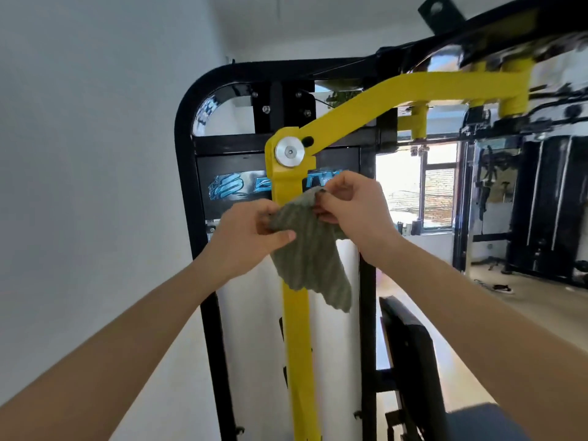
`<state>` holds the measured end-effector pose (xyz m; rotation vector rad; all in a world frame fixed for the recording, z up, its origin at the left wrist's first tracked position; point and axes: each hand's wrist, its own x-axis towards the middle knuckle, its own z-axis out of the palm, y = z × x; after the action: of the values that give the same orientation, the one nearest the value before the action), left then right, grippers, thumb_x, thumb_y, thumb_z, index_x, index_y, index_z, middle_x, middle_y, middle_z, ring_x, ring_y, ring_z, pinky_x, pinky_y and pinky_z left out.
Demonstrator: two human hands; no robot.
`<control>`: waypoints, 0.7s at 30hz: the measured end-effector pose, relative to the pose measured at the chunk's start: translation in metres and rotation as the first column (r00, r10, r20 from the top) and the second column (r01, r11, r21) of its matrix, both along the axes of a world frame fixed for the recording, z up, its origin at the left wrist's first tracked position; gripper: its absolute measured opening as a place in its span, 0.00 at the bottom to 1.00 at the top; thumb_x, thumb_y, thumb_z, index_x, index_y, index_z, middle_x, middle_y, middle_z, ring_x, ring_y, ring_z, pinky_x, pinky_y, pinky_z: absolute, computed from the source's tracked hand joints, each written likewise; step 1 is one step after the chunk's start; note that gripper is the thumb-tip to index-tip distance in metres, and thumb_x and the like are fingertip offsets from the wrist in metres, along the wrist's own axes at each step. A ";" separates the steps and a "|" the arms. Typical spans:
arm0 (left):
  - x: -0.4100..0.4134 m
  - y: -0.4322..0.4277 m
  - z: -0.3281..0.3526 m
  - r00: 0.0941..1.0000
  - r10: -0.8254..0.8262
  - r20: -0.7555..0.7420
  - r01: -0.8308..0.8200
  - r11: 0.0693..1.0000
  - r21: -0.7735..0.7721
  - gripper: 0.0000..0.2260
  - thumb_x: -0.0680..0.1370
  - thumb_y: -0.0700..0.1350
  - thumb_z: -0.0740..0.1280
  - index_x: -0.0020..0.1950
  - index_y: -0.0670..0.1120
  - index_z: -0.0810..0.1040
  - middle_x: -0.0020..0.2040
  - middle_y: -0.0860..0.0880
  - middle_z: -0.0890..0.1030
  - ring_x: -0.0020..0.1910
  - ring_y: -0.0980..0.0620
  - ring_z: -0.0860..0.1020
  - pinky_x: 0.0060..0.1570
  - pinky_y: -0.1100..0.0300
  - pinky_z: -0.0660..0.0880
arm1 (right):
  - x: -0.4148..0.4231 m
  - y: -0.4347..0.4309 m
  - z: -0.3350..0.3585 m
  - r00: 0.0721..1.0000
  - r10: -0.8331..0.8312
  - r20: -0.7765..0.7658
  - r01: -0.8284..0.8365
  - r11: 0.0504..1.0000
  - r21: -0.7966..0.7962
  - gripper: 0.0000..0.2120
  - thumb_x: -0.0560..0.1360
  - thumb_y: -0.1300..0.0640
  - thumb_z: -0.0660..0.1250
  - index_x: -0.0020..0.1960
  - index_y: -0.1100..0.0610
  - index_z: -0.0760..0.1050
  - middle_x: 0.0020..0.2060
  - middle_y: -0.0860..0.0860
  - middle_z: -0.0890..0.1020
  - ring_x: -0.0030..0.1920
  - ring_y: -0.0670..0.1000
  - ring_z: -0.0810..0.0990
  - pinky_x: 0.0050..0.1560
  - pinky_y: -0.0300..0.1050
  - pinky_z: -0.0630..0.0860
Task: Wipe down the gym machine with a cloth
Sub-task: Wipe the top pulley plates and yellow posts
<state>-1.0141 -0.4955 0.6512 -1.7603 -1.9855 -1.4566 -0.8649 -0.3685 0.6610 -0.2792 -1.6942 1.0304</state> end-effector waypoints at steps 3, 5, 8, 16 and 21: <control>0.005 0.008 0.024 0.984 -0.040 0.174 0.015 0.990 0.143 0.04 0.78 0.37 0.72 0.51 0.43 0.83 0.45 0.45 0.85 0.41 0.49 0.86 0.44 0.57 0.84 | 0.001 0.016 0.014 0.996 -0.068 -0.063 0.070 0.997 0.031 0.05 0.75 0.63 0.71 0.43 0.55 0.78 0.41 0.59 0.85 0.44 0.61 0.84 0.46 0.64 0.82; 0.008 0.020 0.048 0.966 -0.063 0.250 0.000 0.970 0.245 0.05 0.79 0.36 0.71 0.49 0.45 0.83 0.47 0.41 0.84 0.42 0.47 0.86 0.44 0.57 0.84 | 0.001 0.025 0.026 0.992 -0.066 -0.112 0.072 0.996 0.050 0.05 0.76 0.63 0.70 0.48 0.55 0.78 0.42 0.53 0.86 0.45 0.54 0.85 0.46 0.62 0.83; 0.009 0.042 0.086 0.989 -0.021 0.144 -0.035 0.925 0.379 0.09 0.77 0.38 0.72 0.46 0.52 0.82 0.44 0.46 0.84 0.45 0.48 0.85 0.47 0.54 0.84 | 0.000 0.038 0.048 0.982 -0.025 -0.188 0.055 0.986 0.158 0.11 0.77 0.66 0.69 0.58 0.58 0.77 0.52 0.51 0.86 0.54 0.48 0.85 0.55 0.52 0.83; 0.016 0.103 0.139 0.936 0.193 -0.295 -0.166 0.979 0.115 0.13 0.78 0.50 0.71 0.62 0.54 0.79 0.53 0.57 0.81 0.52 0.55 0.79 0.50 0.63 0.73 | -0.002 0.128 0.110 0.862 -0.507 0.022 0.338 0.606 0.720 0.30 0.73 0.54 0.73 0.73 0.54 0.71 0.68 0.52 0.75 0.71 0.55 0.69 0.72 0.58 0.67; 0.025 0.133 0.142 0.726 0.420 -0.545 -0.411 0.900 0.146 0.20 0.78 0.58 0.69 0.68 0.55 0.73 0.55 0.53 0.80 0.52 0.49 0.78 0.49 0.54 0.72 | 0.011 0.161 0.139 0.725 -0.684 0.076 0.258 0.372 0.892 0.37 0.72 0.42 0.74 0.77 0.49 0.64 0.76 0.48 0.68 0.79 0.53 0.56 0.79 0.54 0.49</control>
<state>-0.9890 -0.3623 0.7928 -1.3781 -1.8516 -0.6885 -0.8539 -0.2073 0.8000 -0.3559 -2.1237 -0.4421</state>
